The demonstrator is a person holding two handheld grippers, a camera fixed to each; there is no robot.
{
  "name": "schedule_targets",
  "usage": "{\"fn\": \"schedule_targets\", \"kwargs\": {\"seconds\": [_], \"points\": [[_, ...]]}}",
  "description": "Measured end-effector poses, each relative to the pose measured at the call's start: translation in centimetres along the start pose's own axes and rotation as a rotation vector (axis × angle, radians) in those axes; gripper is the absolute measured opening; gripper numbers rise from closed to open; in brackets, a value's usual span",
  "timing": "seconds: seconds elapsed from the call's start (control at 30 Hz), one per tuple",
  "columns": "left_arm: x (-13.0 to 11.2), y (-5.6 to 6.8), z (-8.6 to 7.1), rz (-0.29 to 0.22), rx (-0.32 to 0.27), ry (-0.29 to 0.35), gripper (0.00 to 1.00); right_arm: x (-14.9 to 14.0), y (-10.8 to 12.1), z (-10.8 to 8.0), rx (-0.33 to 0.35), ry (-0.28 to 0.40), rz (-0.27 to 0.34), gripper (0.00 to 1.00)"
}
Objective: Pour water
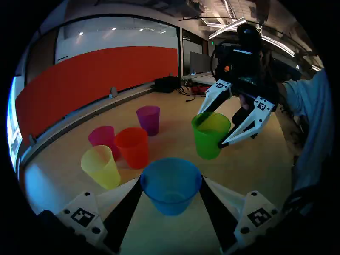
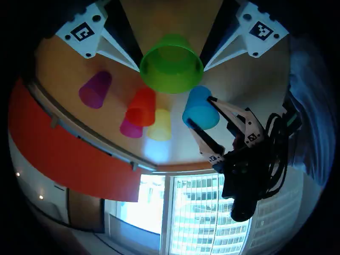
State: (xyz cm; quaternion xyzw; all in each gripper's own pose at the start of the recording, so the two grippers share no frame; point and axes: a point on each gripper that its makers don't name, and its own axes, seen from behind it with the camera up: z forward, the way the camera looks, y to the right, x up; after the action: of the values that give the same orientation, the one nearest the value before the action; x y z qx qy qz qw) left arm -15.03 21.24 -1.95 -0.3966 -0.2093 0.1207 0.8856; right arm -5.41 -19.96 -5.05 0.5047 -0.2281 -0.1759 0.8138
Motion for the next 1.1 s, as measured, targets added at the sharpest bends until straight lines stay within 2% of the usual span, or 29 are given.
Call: {"fn": "schedule_targets", "kwargs": {"seconds": [0.47,0.83,0.9,0.97,1.1], "points": [[-1.4,0.4,0.7,0.018,-0.006,-0.021,0.90,-0.6,0.2,0.7,-0.001,-0.015,0.000,0.91],[-2.2,0.1,0.4,0.008,-0.002,-0.038,0.89,-1.2,0.0,1.3,-0.001,-0.025,0.000,0.91],[-2.5,0.0,0.4,0.011,0.003,-0.047,0.91,-1.3,0.0,1.5,-0.002,-0.026,0.001,0.91],[-2.8,-0.1,0.3,0.013,0.013,-0.059,0.98,-1.4,0.0,1.7,-0.005,-0.028,0.002,0.91],[-3.2,-0.3,0.2,0.000,0.022,-0.076,0.98,-1.6,-0.1,2.0,-0.003,-0.029,0.007,0.91]]}}
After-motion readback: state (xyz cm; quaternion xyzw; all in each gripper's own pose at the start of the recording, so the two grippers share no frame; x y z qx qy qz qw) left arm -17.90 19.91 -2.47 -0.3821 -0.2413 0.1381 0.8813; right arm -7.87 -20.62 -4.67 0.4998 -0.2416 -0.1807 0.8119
